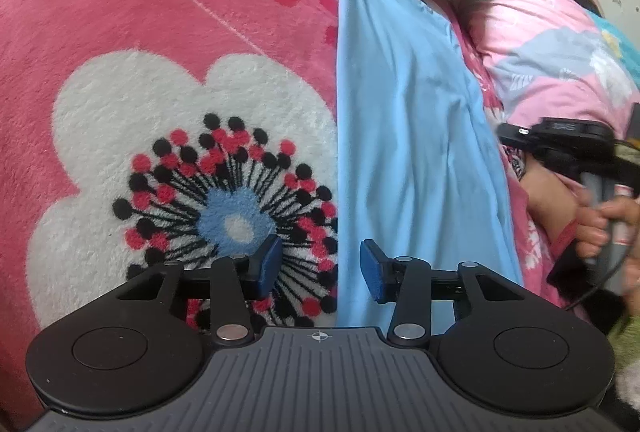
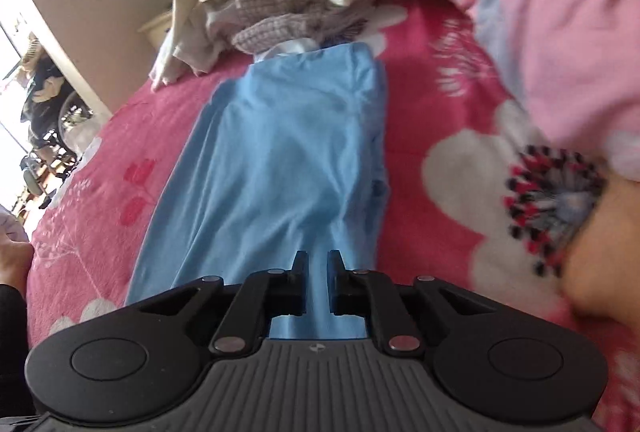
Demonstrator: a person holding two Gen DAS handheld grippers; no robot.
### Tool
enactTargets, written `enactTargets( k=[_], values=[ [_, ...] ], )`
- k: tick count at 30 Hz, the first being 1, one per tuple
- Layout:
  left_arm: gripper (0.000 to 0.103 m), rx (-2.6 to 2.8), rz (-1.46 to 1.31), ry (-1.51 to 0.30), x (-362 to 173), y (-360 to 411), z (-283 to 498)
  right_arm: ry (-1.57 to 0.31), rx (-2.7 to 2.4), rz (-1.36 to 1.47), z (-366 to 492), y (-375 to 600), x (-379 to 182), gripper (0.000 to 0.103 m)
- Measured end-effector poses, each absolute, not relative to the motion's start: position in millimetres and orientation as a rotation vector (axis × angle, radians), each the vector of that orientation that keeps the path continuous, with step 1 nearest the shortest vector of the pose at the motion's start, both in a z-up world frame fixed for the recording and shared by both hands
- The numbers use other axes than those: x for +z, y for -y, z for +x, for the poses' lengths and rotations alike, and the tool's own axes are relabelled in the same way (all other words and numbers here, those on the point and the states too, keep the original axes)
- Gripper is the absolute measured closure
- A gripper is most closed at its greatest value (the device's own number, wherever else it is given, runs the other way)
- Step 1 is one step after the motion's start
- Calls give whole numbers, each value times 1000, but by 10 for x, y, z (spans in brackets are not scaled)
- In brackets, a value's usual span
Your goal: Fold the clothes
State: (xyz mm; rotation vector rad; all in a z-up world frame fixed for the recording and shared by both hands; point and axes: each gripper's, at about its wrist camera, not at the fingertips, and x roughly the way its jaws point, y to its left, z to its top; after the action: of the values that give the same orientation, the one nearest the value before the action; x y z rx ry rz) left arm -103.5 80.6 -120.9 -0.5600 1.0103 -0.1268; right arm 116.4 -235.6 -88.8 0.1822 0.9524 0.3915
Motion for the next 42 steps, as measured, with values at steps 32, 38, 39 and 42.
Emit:
enactTargets(
  k=[32,38,39,42],
  values=[
    [61,-156,-644,-996,-1257,-971,-1075,-1204,243,48,686,2580,-870,101],
    [61,-157,-643,-994,-1248,-970,-1075,-1128,270,-3,263,2587,-567,93],
    [61,-157,-642,-994,-1247,-970,-1076,-1166,266,44,226,2646,-633,93],
    [61,-155,-648,-990,-1247,-980,-1089,-1281,254,189,117,2824,-830,94]
  ],
)
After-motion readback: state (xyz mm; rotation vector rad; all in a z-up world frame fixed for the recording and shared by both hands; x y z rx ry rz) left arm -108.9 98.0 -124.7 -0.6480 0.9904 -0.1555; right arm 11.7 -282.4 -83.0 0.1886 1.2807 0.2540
